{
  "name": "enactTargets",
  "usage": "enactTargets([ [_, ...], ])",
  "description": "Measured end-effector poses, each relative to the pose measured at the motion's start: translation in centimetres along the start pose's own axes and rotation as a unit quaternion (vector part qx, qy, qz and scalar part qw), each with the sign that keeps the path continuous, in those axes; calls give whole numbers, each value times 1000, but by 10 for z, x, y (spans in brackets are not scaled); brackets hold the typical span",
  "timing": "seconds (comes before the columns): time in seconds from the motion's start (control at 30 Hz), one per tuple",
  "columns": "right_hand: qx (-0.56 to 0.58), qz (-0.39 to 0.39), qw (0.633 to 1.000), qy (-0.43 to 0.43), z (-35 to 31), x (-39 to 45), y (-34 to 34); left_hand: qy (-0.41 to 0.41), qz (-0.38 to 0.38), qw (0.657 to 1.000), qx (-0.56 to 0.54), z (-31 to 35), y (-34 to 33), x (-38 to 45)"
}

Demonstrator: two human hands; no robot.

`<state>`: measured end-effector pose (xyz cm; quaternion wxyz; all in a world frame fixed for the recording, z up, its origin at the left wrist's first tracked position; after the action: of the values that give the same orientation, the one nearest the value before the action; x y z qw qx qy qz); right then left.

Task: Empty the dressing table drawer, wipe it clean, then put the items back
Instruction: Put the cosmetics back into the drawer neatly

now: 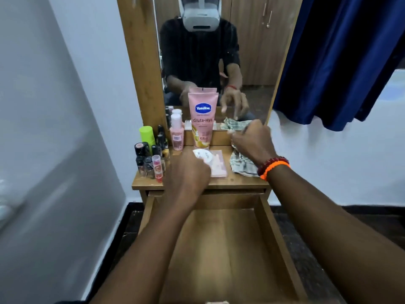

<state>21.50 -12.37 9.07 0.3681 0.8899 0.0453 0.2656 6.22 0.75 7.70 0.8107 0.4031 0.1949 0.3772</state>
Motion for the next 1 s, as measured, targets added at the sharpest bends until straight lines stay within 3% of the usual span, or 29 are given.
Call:
enactTargets([
  [0.13, 75, -129, 987, -60, -30, -20, -35, -21, 12, 997, 75, -21, -4, -5],
  [0.37, 66, -206, 969, -119, -39, -22, -44, -5, -10, 992, 129, -23, -18, 7],
  [0.87, 35, -215, 965, -145, -45, -66, -25, -18, 30, 999, 15, -47, -4, -11],
  [1.0, 42, -221, 966, -128, -53, -92, -10, 19, -17, 998, -60, -77, 3, -9],
])
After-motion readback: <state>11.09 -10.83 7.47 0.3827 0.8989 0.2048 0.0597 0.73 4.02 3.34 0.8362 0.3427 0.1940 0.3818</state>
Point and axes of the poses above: each hand's wrist, its own x-axis towards the middle knuckle, its own y-axis out of the back of the hand, z = x × y, the point moved 4 cm from there along x, towards the middle knuckle, and after that the axes turned 14 degrees about y, right-handed, at the moved point
